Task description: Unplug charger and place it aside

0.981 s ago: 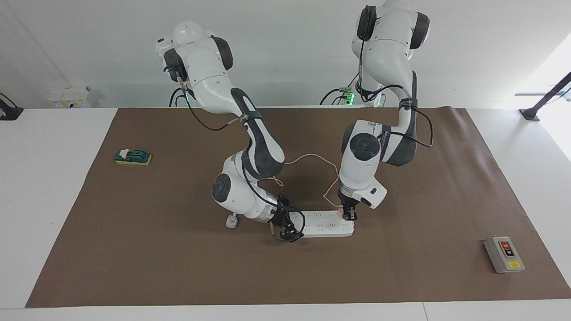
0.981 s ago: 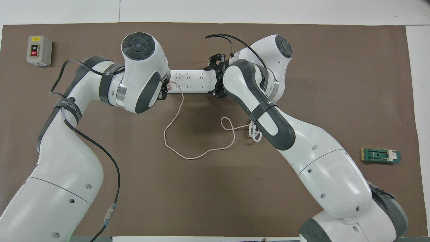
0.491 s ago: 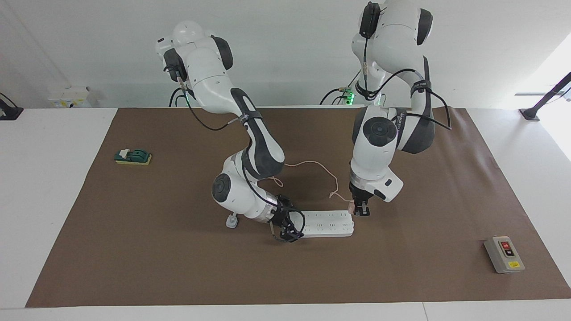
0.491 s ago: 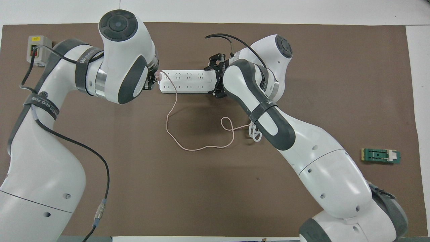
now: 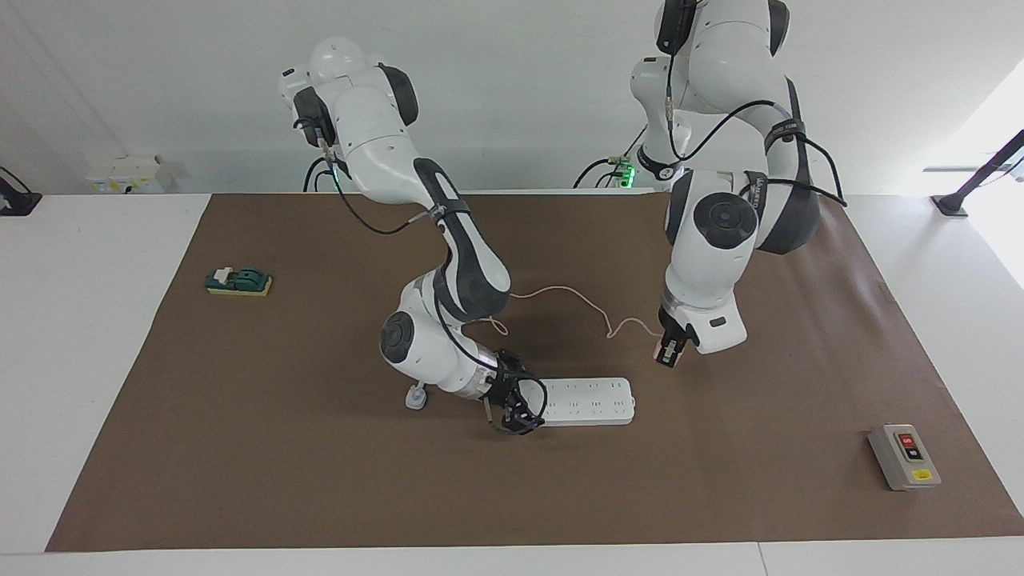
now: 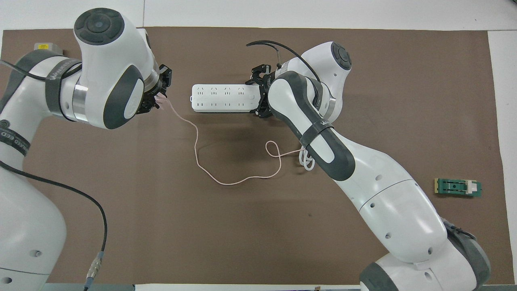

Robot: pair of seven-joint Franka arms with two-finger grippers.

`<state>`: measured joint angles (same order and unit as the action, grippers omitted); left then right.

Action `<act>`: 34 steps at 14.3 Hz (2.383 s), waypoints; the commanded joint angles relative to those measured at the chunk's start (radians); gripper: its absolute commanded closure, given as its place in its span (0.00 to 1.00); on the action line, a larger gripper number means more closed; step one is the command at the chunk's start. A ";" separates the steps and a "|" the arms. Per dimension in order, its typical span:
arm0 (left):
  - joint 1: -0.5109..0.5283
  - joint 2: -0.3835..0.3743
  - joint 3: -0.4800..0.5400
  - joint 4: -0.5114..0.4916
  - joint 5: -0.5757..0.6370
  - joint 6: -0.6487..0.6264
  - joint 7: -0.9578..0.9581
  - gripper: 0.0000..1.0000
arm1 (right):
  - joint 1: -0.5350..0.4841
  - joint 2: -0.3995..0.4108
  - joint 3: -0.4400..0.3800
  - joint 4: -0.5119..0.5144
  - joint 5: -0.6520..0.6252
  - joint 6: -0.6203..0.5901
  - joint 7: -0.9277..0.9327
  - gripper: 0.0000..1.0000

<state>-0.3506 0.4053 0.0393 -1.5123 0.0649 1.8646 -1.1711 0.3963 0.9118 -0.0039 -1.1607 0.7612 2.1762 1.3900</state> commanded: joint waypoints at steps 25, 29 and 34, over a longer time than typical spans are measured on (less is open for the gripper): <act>0.444 -0.330 0.001 -0.319 -0.200 -0.068 1.058 0.00 | 0.004 -0.112 0.007 -0.120 -0.003 0.060 0.000 0.00; 0.444 -0.332 -0.001 -0.209 -0.169 -0.140 1.045 0.00 | -0.004 -0.195 0.005 -0.194 -0.006 0.042 0.000 0.00; 0.440 -0.335 -0.004 -0.099 -0.162 -0.232 0.986 0.00 | -0.049 -0.304 -0.011 -0.248 -0.023 -0.089 -0.017 0.00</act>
<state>0.0971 0.0733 0.0341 -1.6519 -0.1155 1.6737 -0.1532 0.3831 0.6848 -0.0173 -1.3407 0.7581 2.1469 1.3899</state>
